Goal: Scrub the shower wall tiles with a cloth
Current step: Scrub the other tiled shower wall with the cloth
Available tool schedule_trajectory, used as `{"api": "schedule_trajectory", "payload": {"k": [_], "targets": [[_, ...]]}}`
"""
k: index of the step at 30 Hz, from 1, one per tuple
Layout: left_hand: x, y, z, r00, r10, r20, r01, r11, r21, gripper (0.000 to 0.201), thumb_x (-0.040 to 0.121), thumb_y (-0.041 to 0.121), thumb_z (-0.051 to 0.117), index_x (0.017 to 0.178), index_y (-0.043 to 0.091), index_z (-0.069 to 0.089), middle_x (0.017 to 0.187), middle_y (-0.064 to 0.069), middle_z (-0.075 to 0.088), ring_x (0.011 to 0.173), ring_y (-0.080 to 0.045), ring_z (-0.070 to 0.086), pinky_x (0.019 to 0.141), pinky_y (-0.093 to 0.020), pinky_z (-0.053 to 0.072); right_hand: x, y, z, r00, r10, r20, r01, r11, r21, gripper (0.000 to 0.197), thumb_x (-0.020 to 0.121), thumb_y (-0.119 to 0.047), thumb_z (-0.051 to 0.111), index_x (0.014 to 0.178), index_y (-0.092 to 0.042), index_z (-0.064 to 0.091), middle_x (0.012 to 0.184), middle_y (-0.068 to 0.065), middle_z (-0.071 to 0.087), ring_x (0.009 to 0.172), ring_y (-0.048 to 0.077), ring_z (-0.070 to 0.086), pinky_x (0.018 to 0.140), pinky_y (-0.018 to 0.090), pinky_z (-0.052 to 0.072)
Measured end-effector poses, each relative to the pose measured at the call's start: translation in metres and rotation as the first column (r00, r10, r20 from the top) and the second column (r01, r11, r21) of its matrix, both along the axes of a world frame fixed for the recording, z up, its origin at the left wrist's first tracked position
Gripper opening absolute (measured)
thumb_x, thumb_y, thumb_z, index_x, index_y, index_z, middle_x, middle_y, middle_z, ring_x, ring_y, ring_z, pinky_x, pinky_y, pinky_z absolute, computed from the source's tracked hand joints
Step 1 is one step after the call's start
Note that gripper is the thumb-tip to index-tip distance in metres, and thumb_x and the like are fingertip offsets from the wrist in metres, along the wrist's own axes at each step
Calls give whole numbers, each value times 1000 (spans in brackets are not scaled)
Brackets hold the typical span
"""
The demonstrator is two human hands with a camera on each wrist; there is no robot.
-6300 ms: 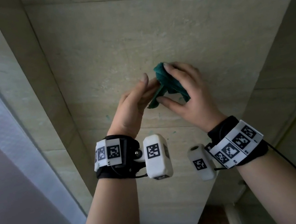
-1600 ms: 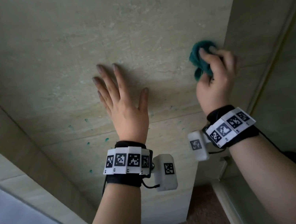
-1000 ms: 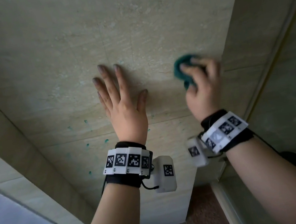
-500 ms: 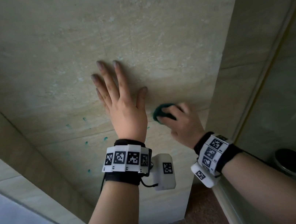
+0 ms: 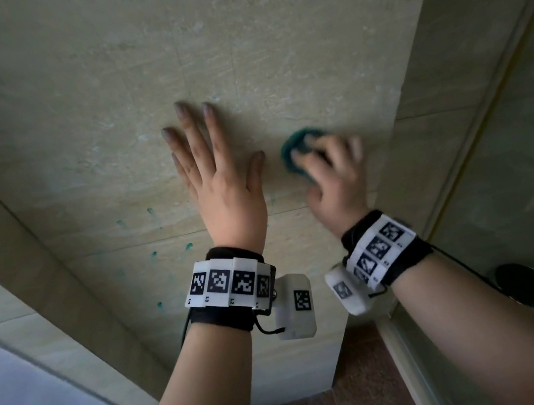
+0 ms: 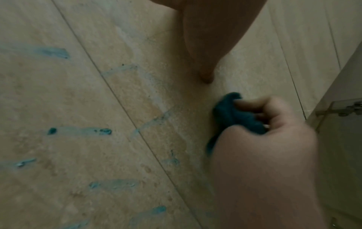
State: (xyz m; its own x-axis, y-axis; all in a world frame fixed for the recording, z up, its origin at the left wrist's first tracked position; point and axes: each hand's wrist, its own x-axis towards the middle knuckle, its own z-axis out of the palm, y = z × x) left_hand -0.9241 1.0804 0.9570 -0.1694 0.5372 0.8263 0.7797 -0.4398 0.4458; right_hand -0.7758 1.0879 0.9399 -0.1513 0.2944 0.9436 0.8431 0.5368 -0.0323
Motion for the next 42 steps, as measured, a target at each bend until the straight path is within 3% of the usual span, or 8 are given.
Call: {"api": "schedule_trajectory", "payload": {"k": [5,10,14,20,24,27,35,42], "targets": [[15,1,10,1000,13,-24,-13,1000,-6,68,97,35,54,151,8,21,158,-21,11,145,-41,-1,118,-41,-5,10,-6,-49,967,15,253,5,997,-80,26,66,6,66,85,-10,75,90,13,69,85,27,41,64,34,48],[27,4,12,998,56,-37,-57,998,-22,74,94,40,56,152,10,21,159,-20,10,144,-42,-2,116,-46,-6,46,-3,7,998,-5,-66,4,1000,-8,41,65,8,43,92,-9,69,106,5,52,86,27,39,71,35,35],[30,6,10,997,70,-36,-70,997,-19,76,94,41,57,152,10,20,159,-19,11,143,-42,-3,116,-44,-8,64,6,54,983,-85,-162,99,992,79,39,61,13,44,84,-4,69,101,16,61,87,30,46,77,29,29],[30,9,10,997,68,-33,-69,998,1,76,94,43,56,151,8,20,158,-20,12,143,-44,-2,116,-39,-13,59,0,-11,981,-159,-107,163,986,26,29,62,1,43,87,-15,47,103,4,40,83,24,34,72,33,34],[33,9,8,998,63,-16,-63,998,2,75,94,41,56,151,8,20,158,-20,13,143,-43,-1,115,-36,-15,65,-10,-61,977,-215,17,215,968,-132,51,52,14,64,87,-17,45,92,13,55,81,25,32,62,38,45],[36,8,8,998,60,2,-60,998,5,75,94,41,57,151,7,21,158,-19,13,143,-42,0,116,-36,-13,69,-10,-40,987,-153,-54,141,973,-180,28,65,1,41,82,-10,58,89,14,54,81,25,34,64,41,46],[34,8,7,999,40,-5,-40,999,4,76,94,42,56,152,8,20,159,-19,12,144,-41,-2,115,-34,-15,70,10,70,938,-88,-336,112,992,51,43,55,4,32,86,-4,61,105,16,59,95,21,38,78,33,35],[32,10,5,999,31,-20,-31,1000,6,75,95,44,54,152,9,18,159,-17,11,144,-42,-2,116,-40,-11,70,5,-5,960,-165,-226,160,986,-41,39,61,-3,36,94,-15,51,110,14,57,94,28,40,78,34,34]]}}
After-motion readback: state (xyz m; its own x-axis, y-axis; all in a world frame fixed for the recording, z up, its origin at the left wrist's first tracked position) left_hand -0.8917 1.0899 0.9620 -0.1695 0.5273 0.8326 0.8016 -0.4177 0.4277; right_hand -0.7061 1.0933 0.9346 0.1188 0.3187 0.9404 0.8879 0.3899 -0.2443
